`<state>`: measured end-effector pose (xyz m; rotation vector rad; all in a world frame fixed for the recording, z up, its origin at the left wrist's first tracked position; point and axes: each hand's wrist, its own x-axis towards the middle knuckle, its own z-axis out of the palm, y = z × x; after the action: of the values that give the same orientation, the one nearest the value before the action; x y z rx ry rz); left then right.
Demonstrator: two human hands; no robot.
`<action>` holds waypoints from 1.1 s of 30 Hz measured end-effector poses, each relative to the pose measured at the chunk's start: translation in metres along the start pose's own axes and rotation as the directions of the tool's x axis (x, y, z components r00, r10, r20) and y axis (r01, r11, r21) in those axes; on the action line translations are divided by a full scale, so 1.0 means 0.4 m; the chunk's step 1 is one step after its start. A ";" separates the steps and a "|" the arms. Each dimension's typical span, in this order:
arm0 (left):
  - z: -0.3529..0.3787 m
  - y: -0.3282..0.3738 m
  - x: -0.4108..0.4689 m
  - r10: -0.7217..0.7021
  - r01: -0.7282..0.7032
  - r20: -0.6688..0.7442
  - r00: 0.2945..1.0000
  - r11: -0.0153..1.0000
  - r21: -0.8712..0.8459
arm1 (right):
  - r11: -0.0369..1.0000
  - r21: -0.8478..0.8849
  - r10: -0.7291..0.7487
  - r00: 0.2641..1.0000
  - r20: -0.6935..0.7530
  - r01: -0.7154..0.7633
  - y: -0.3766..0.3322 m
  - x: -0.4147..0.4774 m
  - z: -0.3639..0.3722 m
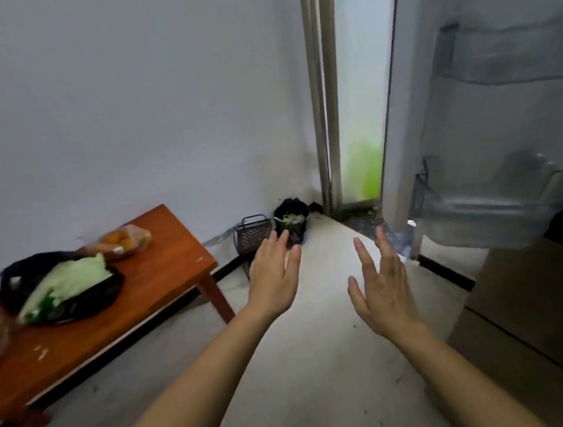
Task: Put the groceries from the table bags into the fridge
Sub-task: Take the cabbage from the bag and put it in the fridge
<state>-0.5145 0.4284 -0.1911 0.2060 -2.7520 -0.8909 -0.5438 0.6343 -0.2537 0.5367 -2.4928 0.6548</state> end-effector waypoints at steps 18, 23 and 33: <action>-0.772 -0.872 -0.350 -0.316 0.468 -0.416 0.853 0.816 0.340 | 0.870 0.250 -0.474 0.861 0.186 0.425 -1.056 0.180 0.471; -0.888 -1.057 -0.342 -0.354 0.495 -0.407 0.842 0.808 0.320 | 0.843 0.278 -0.525 0.817 0.239 0.460 -1.245 0.210 0.553; -0.893 -1.384 -0.138 -0.587 0.616 -0.265 0.765 0.787 0.034 | 0.874 0.357 -0.459 0.805 0.376 0.331 -1.355 0.362 0.895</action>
<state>-0.3321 -0.2044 -0.2485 1.2017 -2.5180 -0.7576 -0.5286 -0.0309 -0.2591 1.4278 -2.5757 0.7766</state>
